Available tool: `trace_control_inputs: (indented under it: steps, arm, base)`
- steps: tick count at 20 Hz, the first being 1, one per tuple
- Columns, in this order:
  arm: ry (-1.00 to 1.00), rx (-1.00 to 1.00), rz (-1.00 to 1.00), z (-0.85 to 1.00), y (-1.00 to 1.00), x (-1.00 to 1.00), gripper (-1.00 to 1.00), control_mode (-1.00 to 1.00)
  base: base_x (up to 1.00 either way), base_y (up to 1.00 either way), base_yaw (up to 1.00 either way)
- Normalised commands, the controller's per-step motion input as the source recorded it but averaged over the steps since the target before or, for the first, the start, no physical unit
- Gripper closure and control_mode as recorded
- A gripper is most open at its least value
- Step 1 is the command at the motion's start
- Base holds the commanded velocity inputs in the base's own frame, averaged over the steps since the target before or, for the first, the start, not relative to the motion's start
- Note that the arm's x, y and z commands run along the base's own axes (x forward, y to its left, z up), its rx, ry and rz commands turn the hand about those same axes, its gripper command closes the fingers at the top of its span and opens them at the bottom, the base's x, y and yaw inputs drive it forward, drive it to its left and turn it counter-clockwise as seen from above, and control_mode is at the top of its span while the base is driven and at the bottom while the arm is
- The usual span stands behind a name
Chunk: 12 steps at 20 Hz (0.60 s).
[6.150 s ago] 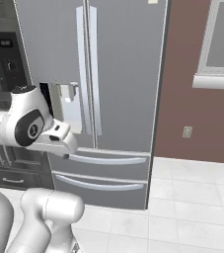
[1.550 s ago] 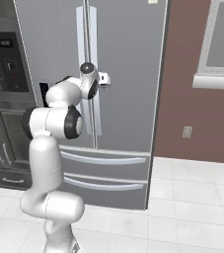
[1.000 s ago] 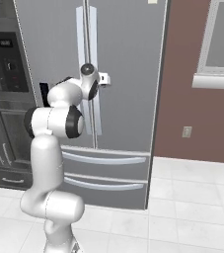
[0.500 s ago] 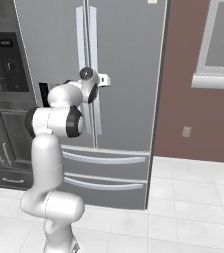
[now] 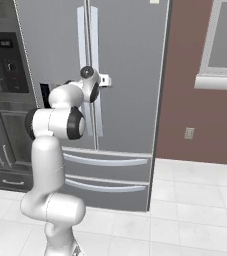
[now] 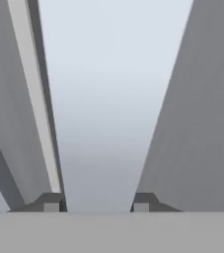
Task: Place one of the steaks on the plate and the other in the bowl. Then place the bowl in the fridge.
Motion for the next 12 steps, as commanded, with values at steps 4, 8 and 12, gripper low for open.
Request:
trace_control_inputs:
  steps: [4, 8, 12]
  arm:
    - [0.09, -0.02, 0.00, 0.16, -0.06, -0.38, 1.00, -1.00]
    - [-0.05, 0.00, 0.01, 0.00, -0.06, -0.65, 1.00, -1.00]
    - [-0.19, 0.02, 0.04, 0.00, -0.20, -0.76, 1.00, -1.00]
  base:
    - [0.00, 0.00, 0.00]
    - [0.00, 0.00, 0.00]
    - [0.00, 0.00, 0.00]
